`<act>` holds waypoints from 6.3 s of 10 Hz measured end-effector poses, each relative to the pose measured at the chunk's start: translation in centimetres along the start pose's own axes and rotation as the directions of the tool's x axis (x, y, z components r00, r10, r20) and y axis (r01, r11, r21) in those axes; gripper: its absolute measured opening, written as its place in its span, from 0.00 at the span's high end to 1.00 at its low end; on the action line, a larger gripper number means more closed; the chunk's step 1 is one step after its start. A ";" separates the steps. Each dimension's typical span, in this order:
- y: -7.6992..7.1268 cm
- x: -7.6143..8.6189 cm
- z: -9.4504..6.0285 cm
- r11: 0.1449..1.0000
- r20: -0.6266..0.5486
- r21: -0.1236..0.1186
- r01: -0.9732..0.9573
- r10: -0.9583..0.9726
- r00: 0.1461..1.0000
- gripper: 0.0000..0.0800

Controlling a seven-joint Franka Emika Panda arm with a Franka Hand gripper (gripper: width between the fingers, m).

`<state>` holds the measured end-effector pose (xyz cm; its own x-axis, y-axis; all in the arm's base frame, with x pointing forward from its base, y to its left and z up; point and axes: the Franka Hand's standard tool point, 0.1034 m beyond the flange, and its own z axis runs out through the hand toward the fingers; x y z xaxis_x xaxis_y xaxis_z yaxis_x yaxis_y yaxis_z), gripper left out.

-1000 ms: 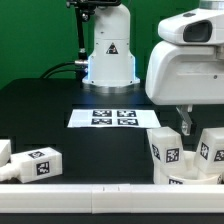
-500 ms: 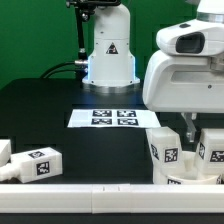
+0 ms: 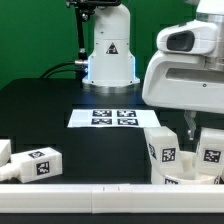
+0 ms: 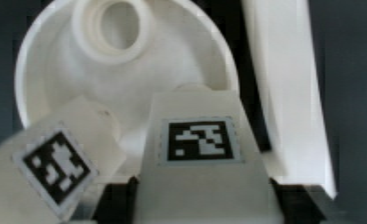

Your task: Assemble stool

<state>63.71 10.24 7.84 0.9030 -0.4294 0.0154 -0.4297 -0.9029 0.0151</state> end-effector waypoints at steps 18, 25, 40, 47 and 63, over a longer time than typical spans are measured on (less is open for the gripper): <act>-0.6 -0.2 0.3 0.040 0.175 0.069 -0.997 0.983 0.052 0.32; -0.5 -0.2 -2.1 0.544 0.157 0.129 -0.829 0.814 0.559 0.19; -0.1 -0.4 -2.6 0.718 -0.092 0.012 0.696 -0.692 0.716 0.19; 1.7 0.5 0.4 0.574 -0.040 -0.047 0.818 -0.819 0.572 0.19; 1.2 1.1 0.5 0.896 -0.022 0.087 -0.436 0.439 0.898 0.58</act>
Offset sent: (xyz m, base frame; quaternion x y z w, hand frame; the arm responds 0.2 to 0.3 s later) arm 0.0047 0.0050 -0.0049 0.1496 -0.0469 0.3834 0.9102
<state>64.19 8.68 7.38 0.6218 -0.7820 0.0427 -0.7781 -0.6231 -0.0798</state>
